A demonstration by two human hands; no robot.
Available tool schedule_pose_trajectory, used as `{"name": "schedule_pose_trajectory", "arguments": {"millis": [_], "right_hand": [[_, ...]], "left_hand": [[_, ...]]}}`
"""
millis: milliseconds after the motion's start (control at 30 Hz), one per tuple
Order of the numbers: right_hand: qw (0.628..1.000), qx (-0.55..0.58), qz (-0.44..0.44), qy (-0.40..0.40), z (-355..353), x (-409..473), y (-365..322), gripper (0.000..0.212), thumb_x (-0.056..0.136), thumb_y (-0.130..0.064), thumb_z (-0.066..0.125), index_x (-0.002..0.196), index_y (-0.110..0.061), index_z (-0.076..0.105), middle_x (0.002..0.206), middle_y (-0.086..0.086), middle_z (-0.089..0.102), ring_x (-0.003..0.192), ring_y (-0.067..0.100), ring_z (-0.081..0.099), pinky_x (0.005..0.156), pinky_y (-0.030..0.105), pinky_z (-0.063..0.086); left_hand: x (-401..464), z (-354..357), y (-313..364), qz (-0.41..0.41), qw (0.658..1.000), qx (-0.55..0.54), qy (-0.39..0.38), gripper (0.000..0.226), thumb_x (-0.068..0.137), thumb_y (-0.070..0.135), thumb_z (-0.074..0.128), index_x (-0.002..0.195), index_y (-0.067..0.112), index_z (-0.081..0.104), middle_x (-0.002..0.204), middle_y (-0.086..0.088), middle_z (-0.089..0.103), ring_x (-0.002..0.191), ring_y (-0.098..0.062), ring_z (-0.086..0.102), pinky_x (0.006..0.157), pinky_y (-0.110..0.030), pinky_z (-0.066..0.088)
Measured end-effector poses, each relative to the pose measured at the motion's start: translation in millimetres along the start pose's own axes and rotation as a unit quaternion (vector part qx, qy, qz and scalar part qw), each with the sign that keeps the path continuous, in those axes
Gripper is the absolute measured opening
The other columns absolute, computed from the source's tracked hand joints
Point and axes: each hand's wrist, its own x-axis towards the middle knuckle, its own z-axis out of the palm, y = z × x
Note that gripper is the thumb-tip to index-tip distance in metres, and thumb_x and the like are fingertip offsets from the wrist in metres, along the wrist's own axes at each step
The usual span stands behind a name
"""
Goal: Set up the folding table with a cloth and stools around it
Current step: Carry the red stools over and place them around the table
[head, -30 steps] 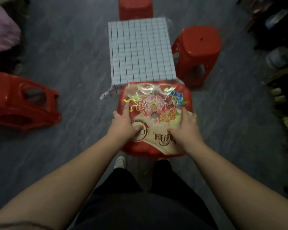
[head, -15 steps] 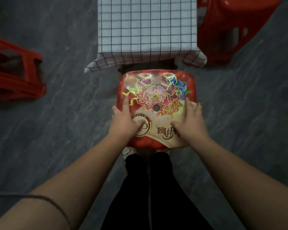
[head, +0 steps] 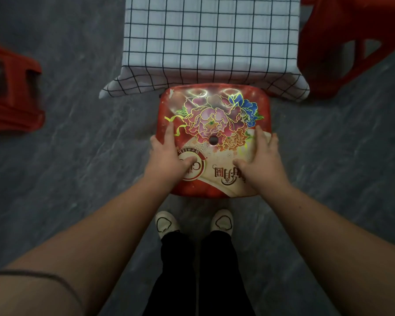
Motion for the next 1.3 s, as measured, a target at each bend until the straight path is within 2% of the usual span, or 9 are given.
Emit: {"name": "schedule_pose_trajectory", "arguments": {"millis": [267,400,467,533,600,767,900,1033,1300], "right_hand": [[1.0,-0.03,0.002,-0.008,6,12,3,0.108,0.078,-0.04,0.081,0.154,-0.046,0.004,0.166,0.008,-0.008,0.15,0.039,0.014,0.115,0.057,0.026],[0.994,-0.094,0.029,-0.05,-3,12,-4,0.109,0.081,-0.045,0.077,0.153,-0.048,-0.005,0.166,0.006,-0.012,0.149,0.042,0.016,0.113,0.057,0.029],[0.989,-0.127,0.029,-0.071,-15,7,-11,0.102,0.084,-0.044,0.073,0.157,-0.042,0.001,0.167,0.009,-0.007,0.148,0.042,0.016,0.116,0.054,0.027],[0.986,-0.151,0.001,-0.076,-34,-6,-23,0.087,0.088,-0.041,0.068,0.158,-0.035,0.015,0.167,0.01,0.003,0.148,0.04,0.018,0.117,0.053,0.029],[0.978,-0.192,-0.043,-0.075,-58,-32,-40,0.079,0.09,-0.039,0.063,0.156,-0.03,0.022,0.166,0.01,0.011,0.148,0.035,0.019,0.116,0.052,0.03],[0.955,-0.247,-0.156,-0.053,-127,-133,-96,0.074,0.09,-0.036,0.061,0.155,-0.023,0.026,0.163,0.009,0.024,0.149,0.031,0.02,0.118,0.05,0.028],[0.943,-0.25,-0.218,-0.042,-178,-217,-143,0.076,0.091,-0.037,0.059,0.157,-0.025,0.022,0.165,0.006,0.019,0.152,0.03,0.014,0.12,0.05,0.022],[0.934,-0.229,-0.272,-0.017,-219,-288,-179,0.073,0.095,-0.041,0.053,0.158,-0.027,0.019,0.166,0.004,0.016,0.153,0.027,0.009,0.122,0.051,0.017],[0.88,-0.248,-0.405,0.017,-231,-368,-250,0.069,0.097,-0.047,0.043,0.159,-0.028,0.018,0.167,0.0,0.017,0.153,0.022,0.007,0.123,0.048,0.014]], "left_hand": [[13,5,-3,0.006,0.997,0.08,-0.009,0.112,0.077,0.062,0.073,0.147,0.051,-0.013,0.16,-0.015,0.008,0.144,-0.042,0.026,0.109,-0.061,0.038],[9,-5,4,-0.027,0.994,0.089,-0.049,0.108,0.082,0.056,0.072,0.15,0.052,-0.012,0.165,-0.012,-0.007,0.147,-0.043,0.02,0.111,-0.058,0.032],[1,-19,9,-0.024,0.992,0.107,-0.064,0.096,0.088,0.051,0.066,0.154,0.047,-0.004,0.166,-0.01,-0.01,0.148,-0.041,0.017,0.114,-0.056,0.029],[-16,-39,14,-0.009,0.989,0.135,-0.062,0.082,0.094,0.045,0.058,0.158,0.037,0.007,0.167,-0.011,-0.003,0.148,-0.039,0.018,0.115,-0.055,0.03],[-44,-68,19,0.008,0.985,0.163,-0.051,0.074,0.097,0.041,0.052,0.159,0.028,0.013,0.166,-0.014,0.005,0.148,-0.038,0.019,0.116,-0.054,0.03],[-148,-149,36,0.058,0.978,0.198,0.0,0.07,0.098,0.04,0.047,0.158,0.02,0.016,0.164,-0.014,0.019,0.149,-0.034,0.02,0.119,-0.05,0.026],[-238,-202,47,0.072,0.972,0.213,0.064,0.071,0.097,0.043,0.046,0.158,0.022,0.016,0.163,-0.012,0.022,0.149,-0.035,0.018,0.119,-0.052,0.024],[-319,-243,48,0.054,0.972,0.181,0.143,0.072,0.096,0.048,0.046,0.158,0.025,0.016,0.164,-0.009,0.021,0.15,-0.033,0.015,0.119,-0.053,0.021],[-400,-299,12,0.012,0.953,0.205,0.223,0.075,0.094,0.057,0.039,0.158,0.03,0.011,0.166,-0.008,0.016,0.151,-0.032,0.011,0.12,-0.053,0.017]]}}
